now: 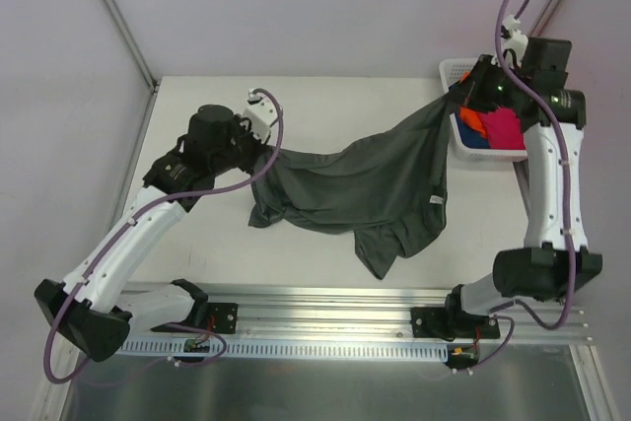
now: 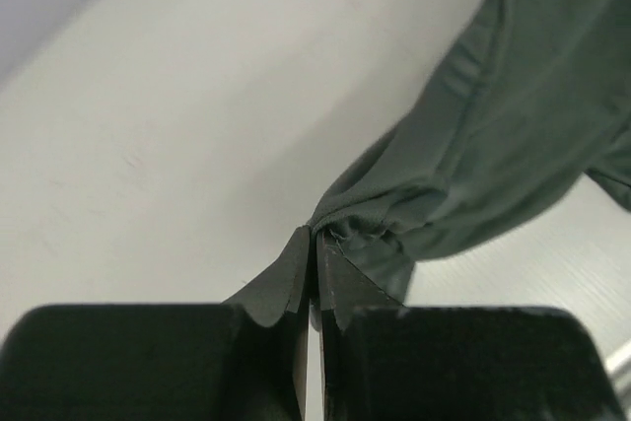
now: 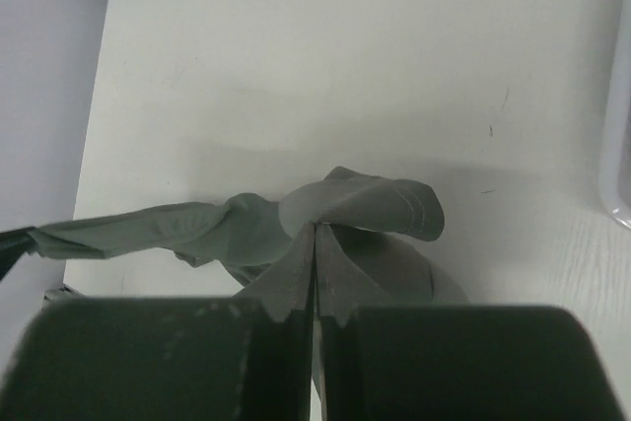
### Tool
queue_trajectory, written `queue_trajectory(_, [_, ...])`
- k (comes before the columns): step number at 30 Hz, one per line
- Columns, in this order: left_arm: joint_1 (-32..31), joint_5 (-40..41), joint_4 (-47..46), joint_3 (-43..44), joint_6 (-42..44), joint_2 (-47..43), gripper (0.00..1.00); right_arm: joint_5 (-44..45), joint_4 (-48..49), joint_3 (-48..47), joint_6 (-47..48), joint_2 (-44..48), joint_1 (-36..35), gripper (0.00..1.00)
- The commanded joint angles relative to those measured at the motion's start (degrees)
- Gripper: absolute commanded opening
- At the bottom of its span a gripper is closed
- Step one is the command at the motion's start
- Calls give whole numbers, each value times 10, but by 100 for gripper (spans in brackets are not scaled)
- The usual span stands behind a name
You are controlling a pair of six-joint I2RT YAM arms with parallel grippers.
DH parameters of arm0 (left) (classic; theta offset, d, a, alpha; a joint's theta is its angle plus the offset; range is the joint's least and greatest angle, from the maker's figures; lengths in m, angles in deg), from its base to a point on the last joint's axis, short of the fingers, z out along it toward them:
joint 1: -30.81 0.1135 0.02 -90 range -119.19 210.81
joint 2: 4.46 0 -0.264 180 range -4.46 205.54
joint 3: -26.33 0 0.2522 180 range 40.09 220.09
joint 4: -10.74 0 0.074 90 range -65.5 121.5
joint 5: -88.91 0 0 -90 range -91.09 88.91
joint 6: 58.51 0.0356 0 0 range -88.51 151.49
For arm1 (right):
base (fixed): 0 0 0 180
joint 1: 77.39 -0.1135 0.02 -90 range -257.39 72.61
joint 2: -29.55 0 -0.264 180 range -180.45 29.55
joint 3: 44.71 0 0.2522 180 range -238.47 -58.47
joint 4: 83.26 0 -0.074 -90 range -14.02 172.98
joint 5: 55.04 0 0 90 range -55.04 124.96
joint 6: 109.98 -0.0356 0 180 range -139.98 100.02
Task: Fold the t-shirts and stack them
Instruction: Move the tshirt to the center of the board
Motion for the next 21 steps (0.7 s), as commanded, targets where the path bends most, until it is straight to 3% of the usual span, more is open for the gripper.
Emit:
queue_trajectory(1, [0, -37, 45, -2, -125, 43, 0, -25, 21, -45, -22, -57, -7, 1])
queue_trajectory(15, [29, -72, 48, 158, -152, 384, 0, -32, 32, -93, -13, -254, -42, 0])
queue_trajectory(21, [89, -79, 48, 251, -172, 517, 0, -32, 35, -120, -15, -301, -55, 1])
